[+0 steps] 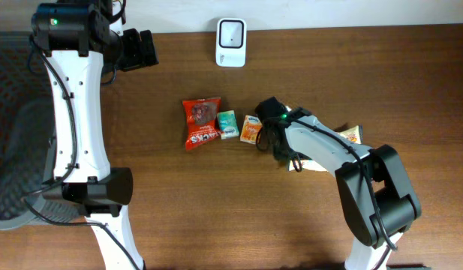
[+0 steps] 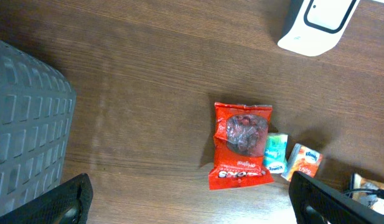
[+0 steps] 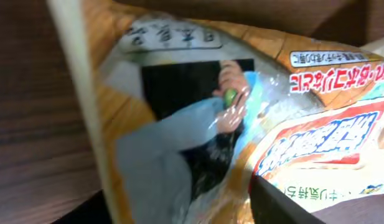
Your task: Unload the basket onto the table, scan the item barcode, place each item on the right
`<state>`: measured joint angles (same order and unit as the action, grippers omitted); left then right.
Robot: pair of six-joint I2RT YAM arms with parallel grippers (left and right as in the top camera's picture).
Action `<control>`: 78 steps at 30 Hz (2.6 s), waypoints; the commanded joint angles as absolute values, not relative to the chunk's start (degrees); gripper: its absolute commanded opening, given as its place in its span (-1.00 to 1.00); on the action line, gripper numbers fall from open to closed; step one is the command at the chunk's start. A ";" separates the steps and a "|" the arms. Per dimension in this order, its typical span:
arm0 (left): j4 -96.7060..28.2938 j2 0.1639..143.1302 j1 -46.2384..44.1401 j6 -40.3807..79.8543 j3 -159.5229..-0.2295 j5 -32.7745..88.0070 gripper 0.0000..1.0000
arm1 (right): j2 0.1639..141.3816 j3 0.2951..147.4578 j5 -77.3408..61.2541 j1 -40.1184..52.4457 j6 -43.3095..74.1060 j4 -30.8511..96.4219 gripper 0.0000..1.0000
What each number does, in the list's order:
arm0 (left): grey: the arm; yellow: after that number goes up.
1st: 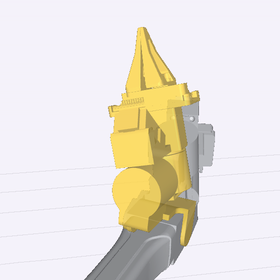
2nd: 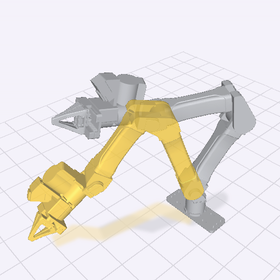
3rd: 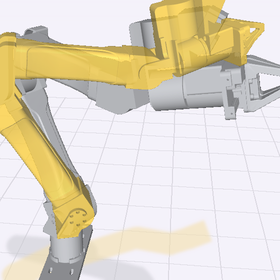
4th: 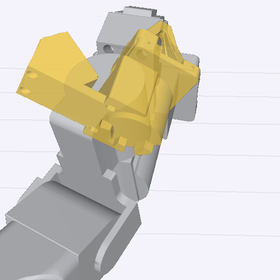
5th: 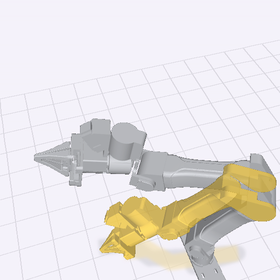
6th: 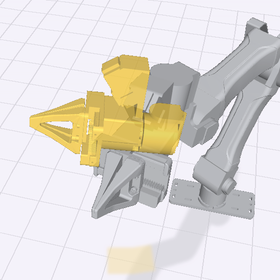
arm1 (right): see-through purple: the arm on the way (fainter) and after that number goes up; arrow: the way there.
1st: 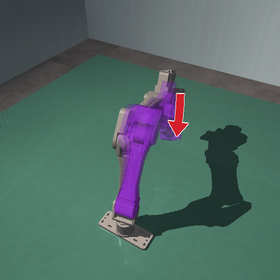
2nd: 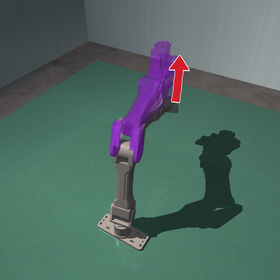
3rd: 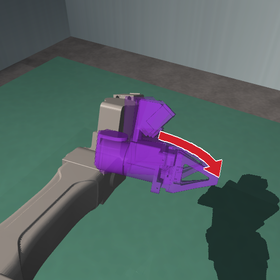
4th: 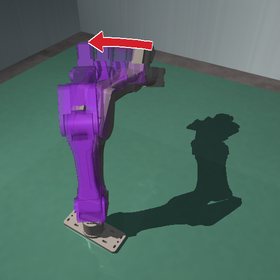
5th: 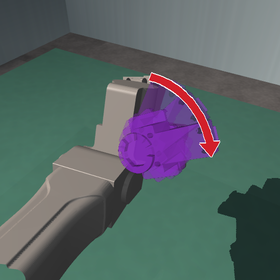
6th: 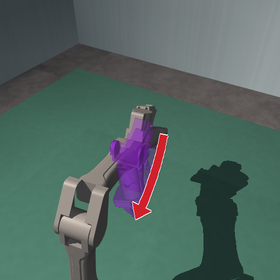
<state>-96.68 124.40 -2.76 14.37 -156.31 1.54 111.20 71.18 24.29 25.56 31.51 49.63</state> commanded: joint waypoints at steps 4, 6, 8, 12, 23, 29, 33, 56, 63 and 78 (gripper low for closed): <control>-96.73 124.49 -2.55 13.85 -156.46 1.76 0.98 | 110.93 88.07 16.62 23.99 31.31 59.72 -0.92; -96.73 124.49 -2.55 13.85 -156.46 1.76 0.98 | 110.93 104.44 2.68 19.42 21.52 69.49 -0.92; -96.71 124.49 -2.57 13.85 -156.46 1.76 0.98 | 110.93 113.36 -13.41 13.34 13.56 74.48 -0.92; -96.73 124.49 -2.57 13.85 -156.46 1.76 0.98 | 111.13 112.97 -49.17 -10.20 -1.43 77.58 -0.92; -96.73 124.49 -2.57 13.85 -156.46 1.76 0.98 | 109.32 95.68 -50.15 -13.21 4.34 68.86 -0.92; -96.71 124.49 -2.55 13.85 -156.46 1.76 0.98 | 110.74 98.17 -50.48 -4.58 17.02 55.64 -0.92; -96.73 124.49 -2.55 13.85 -156.46 1.76 0.98 | 116.42 94.11 -29.32 -11.86 15.46 62.43 -0.92; -96.71 124.49 -2.57 13.85 -156.46 1.76 0.98 | 119.13 88.71 -7.53 4.80 18.96 38.89 -0.09; -96.71 124.49 -2.55 13.85 -156.46 1.76 0.98 | 112.84 96.84 -6.37 7.66 18.96 55.92 -0.21; -96.73 124.49 -2.55 13.85 -156.46 1.76 0.98 | 114.76 94.61 15.49 8.08 21.45 59.99 -0.07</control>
